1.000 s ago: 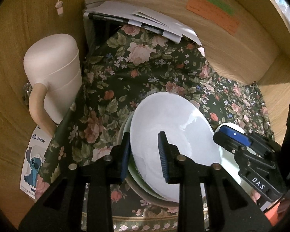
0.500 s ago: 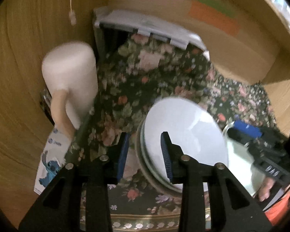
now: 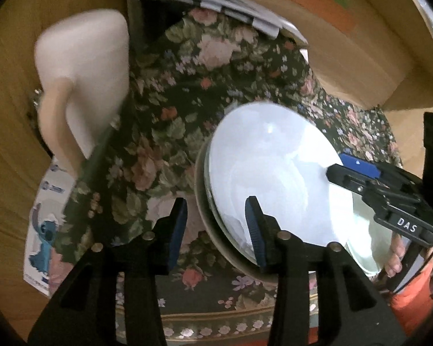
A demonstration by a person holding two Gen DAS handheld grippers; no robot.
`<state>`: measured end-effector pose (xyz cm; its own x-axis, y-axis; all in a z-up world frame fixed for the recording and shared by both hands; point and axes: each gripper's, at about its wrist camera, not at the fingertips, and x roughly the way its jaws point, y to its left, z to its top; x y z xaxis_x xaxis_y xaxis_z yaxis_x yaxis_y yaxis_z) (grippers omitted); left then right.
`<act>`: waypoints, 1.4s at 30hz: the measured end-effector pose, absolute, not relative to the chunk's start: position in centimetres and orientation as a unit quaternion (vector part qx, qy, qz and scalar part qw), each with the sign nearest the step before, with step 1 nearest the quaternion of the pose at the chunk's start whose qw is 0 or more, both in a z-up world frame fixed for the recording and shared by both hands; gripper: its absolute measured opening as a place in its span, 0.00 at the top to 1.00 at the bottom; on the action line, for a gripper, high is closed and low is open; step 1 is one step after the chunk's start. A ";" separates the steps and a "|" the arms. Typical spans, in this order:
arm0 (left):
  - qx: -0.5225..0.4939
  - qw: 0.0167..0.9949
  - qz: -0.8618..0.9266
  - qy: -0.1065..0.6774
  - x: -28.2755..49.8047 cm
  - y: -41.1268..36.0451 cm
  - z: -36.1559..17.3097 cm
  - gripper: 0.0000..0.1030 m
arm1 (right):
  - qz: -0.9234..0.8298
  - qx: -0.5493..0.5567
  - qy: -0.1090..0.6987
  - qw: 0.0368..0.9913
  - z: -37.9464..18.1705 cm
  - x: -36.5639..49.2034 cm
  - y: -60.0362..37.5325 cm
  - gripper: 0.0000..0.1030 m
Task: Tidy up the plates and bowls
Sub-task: 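Lower the white bowl onto the nested bowls with both grippers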
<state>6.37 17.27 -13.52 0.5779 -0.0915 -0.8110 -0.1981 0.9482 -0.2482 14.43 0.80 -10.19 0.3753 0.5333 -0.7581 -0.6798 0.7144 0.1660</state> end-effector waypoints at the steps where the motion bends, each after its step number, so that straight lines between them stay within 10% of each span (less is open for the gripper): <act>1: -0.159 0.872 0.027 0.462 6.5 17.2 -13.7 0.57 | 0.369 -0.088 0.424 0.822 -10.3 14.5 0.9 0.60; 42: -0.191 0.870 0.035 0.452 7.0 15.1 -14.4 0.56 | 0.360 -0.060 0.460 0.809 -12.6 14.6 2.1 0.72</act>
